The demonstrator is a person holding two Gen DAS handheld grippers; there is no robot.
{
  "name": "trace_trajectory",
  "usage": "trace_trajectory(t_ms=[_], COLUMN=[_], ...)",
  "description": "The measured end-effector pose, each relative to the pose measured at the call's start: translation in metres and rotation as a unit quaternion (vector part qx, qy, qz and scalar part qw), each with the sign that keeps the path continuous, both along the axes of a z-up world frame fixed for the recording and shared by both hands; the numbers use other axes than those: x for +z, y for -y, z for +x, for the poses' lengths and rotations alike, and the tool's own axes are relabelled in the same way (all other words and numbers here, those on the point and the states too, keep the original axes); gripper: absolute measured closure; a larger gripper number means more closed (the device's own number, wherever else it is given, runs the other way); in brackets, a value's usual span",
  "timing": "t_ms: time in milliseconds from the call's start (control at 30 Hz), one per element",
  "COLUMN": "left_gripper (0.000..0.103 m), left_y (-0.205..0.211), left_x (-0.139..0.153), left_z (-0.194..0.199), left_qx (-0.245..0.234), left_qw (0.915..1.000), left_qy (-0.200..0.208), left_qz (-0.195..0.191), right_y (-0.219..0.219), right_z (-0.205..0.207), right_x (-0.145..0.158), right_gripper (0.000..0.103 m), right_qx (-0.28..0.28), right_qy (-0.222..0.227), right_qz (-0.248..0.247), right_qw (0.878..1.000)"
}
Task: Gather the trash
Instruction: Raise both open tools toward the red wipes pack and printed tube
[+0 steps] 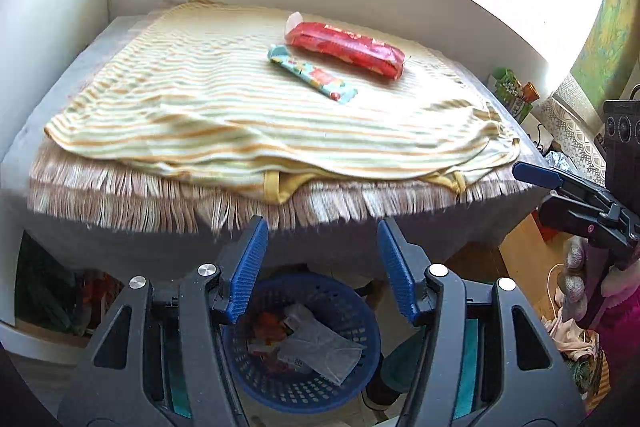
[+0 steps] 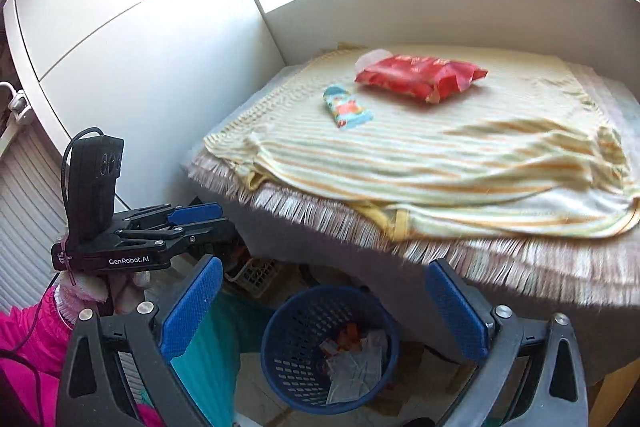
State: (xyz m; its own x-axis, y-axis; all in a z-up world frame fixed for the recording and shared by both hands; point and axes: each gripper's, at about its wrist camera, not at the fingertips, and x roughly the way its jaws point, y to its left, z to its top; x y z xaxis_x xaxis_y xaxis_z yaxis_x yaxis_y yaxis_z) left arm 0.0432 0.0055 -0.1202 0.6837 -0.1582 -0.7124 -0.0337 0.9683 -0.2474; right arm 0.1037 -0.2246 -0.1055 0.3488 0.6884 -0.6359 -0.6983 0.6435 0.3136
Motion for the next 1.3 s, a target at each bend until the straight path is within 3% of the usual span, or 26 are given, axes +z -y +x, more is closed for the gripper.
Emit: trace_trajectory(t_ms=[267, 633, 833, 1300], left_gripper=[0.044, 0.044, 0.044, 0.044], left_y=[0.007, 0.0, -0.01, 0.005], left_x=[0.026, 0.014, 0.001, -0.007], left_z=[0.049, 0.113, 0.142, 0.199], left_qx=[-0.01, -0.005, 0.014, 0.011], left_qw=[0.9999, 0.9985, 0.9972, 0.9964], left_qy=[0.009, -0.026, -0.053, -0.077], left_qz=[-0.01, -0.047, -0.05, 0.034], right_y=[0.014, 0.014, -0.005, -0.051], right_z=[0.058, 0.148, 0.181, 0.245], right_x=[0.043, 0.055, 0.049, 0.031], right_gripper=[0.0, 0.0, 0.0, 0.001], right_qx=[-0.031, -0.044, -0.029, -0.003], right_qy=[0.052, 0.015, 0.002, -0.025], right_qz=[0.0, 0.006, -0.018, -0.05], right_qw=[0.998, 0.999, 0.999, 0.998])
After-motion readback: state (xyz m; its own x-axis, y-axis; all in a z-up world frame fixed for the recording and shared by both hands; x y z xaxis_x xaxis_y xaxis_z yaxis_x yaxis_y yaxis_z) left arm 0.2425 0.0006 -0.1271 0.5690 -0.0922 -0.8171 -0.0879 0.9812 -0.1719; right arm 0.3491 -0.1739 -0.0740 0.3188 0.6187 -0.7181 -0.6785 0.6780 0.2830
